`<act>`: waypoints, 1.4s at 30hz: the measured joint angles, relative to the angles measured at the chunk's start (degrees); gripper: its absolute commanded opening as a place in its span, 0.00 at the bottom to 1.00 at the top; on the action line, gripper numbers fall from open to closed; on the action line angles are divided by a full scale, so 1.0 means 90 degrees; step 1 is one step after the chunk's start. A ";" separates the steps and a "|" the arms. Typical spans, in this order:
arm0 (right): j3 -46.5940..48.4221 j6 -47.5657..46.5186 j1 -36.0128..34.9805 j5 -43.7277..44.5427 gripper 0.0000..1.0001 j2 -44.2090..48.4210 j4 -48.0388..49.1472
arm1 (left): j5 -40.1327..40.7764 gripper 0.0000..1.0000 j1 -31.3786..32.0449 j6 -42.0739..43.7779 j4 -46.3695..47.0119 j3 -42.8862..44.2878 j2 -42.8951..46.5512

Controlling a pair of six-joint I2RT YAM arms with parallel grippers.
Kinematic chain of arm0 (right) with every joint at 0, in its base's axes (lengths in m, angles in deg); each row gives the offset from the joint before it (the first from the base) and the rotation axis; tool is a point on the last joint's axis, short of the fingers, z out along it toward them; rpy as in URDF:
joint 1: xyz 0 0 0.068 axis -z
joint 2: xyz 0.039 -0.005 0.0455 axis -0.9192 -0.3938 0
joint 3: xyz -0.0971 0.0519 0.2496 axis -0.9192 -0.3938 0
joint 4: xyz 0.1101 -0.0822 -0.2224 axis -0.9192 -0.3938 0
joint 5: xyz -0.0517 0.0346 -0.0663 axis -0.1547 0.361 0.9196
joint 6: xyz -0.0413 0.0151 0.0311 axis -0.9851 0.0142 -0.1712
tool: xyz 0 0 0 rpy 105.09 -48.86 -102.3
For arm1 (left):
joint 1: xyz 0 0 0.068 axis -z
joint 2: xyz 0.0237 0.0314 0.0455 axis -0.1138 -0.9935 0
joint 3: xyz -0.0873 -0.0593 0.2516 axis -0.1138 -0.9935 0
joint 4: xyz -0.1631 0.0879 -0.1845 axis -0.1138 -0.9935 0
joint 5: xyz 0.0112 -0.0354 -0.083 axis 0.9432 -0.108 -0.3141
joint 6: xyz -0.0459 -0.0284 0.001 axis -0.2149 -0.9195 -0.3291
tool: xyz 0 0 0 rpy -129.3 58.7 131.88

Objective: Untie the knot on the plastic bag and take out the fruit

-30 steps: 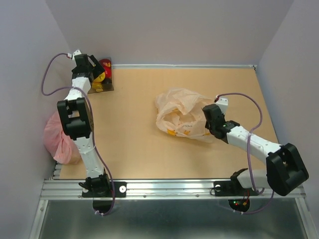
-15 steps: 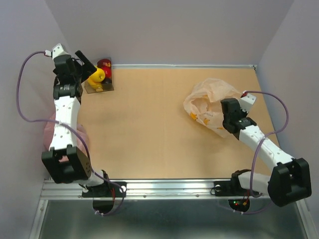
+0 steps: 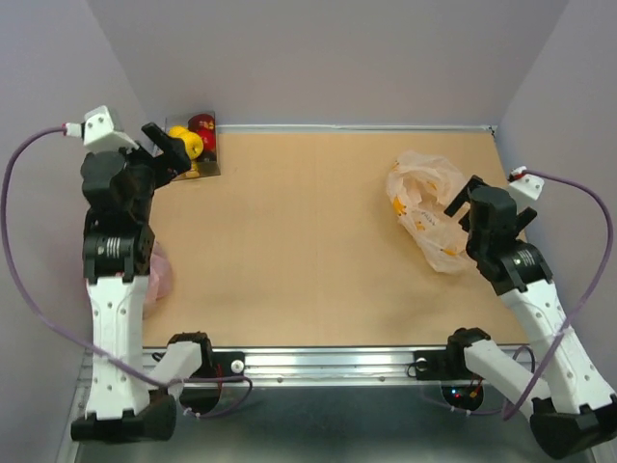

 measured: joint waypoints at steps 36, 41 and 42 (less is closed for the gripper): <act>0.0466 -0.1149 -0.0002 -0.2028 1.00 0.4398 -0.0787 | 0.1268 0.96 0.0000 -0.0078 -0.2174 -0.2147 0.5411; 0.0466 -0.1149 -0.0002 -0.2052 1.00 0.4403 -0.0787 | 0.1231 0.96 0.0002 -0.0095 -0.2161 -0.2288 0.5408; 0.0466 -0.1149 -0.0002 -0.2055 1.00 0.4408 -0.0789 | 0.1231 0.96 0.0000 -0.0095 -0.2157 -0.2290 0.5408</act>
